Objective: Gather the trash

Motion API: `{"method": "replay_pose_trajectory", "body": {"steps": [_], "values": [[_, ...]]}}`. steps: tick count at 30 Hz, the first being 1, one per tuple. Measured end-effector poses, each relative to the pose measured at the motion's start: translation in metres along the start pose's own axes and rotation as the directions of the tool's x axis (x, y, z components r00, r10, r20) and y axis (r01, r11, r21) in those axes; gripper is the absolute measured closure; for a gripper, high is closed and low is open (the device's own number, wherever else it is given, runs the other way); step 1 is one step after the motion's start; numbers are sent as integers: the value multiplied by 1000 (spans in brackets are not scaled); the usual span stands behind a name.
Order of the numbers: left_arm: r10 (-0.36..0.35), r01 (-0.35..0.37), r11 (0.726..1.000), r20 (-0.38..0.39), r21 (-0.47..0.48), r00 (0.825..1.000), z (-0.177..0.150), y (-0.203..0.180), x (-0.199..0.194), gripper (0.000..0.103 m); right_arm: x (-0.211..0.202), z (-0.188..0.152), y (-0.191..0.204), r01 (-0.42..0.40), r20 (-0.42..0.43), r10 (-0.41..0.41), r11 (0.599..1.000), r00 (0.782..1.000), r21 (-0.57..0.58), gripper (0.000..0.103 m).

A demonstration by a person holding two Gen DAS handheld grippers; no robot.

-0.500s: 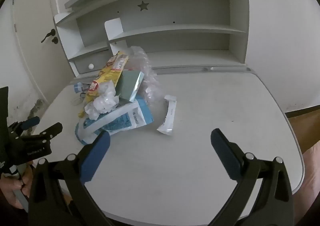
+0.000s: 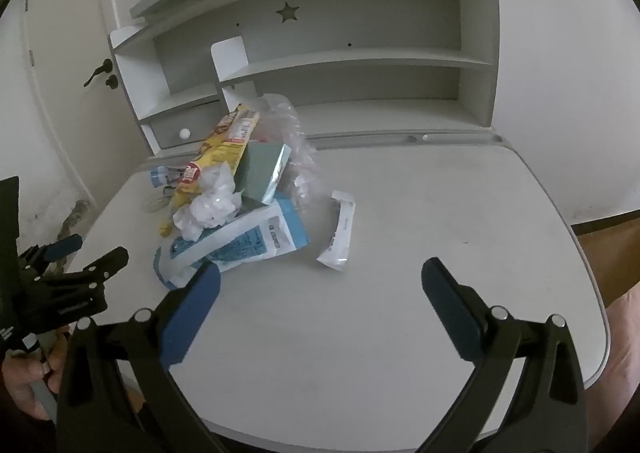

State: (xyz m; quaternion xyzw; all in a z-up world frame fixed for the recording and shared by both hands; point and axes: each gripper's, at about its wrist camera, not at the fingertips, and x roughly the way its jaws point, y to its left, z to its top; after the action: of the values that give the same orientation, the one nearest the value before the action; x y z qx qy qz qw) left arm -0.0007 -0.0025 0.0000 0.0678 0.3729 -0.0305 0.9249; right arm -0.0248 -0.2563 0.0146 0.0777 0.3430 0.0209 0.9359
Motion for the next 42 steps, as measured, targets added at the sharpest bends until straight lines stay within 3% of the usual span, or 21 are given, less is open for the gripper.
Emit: {"method": "replay_pose_trajectory", "body": {"steps": [42], "values": [[-12,12,1000,-1,-2,1000,-2,1,-1,6,-5,-1,5,-15,-5,15,1000,1000,13,5]]}}
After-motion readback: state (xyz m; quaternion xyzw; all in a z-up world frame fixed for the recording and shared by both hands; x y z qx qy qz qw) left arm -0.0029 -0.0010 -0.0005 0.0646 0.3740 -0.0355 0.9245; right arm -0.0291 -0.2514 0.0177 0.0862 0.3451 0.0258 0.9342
